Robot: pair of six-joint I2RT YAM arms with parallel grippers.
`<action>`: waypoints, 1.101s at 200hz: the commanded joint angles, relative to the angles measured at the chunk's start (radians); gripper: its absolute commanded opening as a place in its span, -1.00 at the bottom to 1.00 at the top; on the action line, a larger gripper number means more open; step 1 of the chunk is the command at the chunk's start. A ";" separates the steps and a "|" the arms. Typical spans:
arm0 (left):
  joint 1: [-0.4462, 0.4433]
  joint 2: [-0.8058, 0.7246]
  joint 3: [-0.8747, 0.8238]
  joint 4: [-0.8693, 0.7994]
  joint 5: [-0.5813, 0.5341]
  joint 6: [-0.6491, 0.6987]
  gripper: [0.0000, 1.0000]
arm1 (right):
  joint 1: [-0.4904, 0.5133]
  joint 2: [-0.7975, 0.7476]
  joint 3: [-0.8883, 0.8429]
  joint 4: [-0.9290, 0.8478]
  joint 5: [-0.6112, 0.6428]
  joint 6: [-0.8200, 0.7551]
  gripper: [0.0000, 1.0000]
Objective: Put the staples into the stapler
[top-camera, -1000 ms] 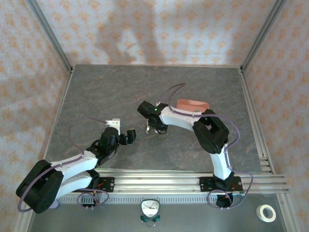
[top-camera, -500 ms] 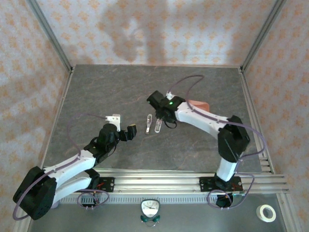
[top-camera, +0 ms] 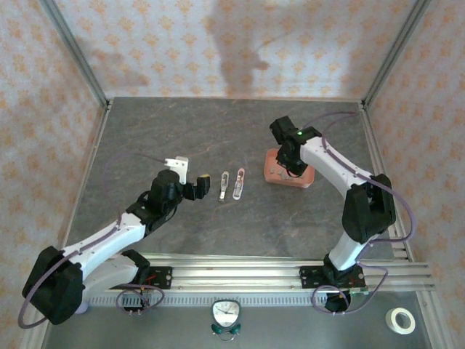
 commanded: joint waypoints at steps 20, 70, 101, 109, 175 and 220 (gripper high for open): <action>0.010 0.090 0.069 -0.016 0.038 0.049 0.91 | -0.097 0.062 -0.009 0.008 -0.011 0.085 -0.38; 0.017 0.188 0.101 0.023 0.066 0.051 0.90 | -0.198 0.139 0.002 0.083 -0.100 0.170 -0.45; 0.035 0.241 0.112 0.051 0.094 0.047 0.90 | -0.221 0.199 0.030 0.091 -0.132 0.184 -0.45; 0.039 0.251 0.113 0.059 0.097 0.047 0.90 | -0.222 0.215 0.042 0.088 -0.135 0.184 -0.46; 0.058 0.267 0.097 0.088 0.077 0.072 0.90 | -0.223 0.332 0.130 0.071 -0.149 0.187 -0.47; 0.069 0.270 0.083 0.102 0.081 0.073 0.91 | -0.225 0.358 0.144 0.081 -0.157 0.187 -0.47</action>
